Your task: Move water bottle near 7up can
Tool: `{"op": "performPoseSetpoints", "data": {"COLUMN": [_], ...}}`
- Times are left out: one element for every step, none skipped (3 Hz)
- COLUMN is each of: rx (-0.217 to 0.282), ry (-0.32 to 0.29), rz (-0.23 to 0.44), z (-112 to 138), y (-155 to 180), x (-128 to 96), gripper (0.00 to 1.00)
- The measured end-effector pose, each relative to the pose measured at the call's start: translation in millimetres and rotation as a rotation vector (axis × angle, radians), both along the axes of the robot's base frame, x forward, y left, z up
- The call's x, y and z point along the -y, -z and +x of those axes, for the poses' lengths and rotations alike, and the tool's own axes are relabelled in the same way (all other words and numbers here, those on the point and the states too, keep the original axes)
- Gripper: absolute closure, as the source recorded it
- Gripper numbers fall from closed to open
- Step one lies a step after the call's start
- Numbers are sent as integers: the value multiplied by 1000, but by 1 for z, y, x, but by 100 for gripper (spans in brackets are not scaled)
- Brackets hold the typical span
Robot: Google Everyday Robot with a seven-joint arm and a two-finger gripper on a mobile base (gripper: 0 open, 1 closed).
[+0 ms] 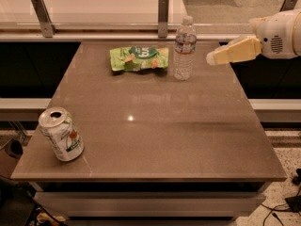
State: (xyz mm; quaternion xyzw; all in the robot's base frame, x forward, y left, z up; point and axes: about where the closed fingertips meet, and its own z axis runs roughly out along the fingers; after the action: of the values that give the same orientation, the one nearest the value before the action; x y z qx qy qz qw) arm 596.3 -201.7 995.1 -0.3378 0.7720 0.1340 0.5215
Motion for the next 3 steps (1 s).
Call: {"op": "performPoseSetpoints", "data": {"rx": [32,66,101], "ry": [12,2,39], "rz": [105,154,164], "z": [16,50,61], "y": [2,27,22], "x": [-11,-53,-51], "gripper": [0,0,0]}}
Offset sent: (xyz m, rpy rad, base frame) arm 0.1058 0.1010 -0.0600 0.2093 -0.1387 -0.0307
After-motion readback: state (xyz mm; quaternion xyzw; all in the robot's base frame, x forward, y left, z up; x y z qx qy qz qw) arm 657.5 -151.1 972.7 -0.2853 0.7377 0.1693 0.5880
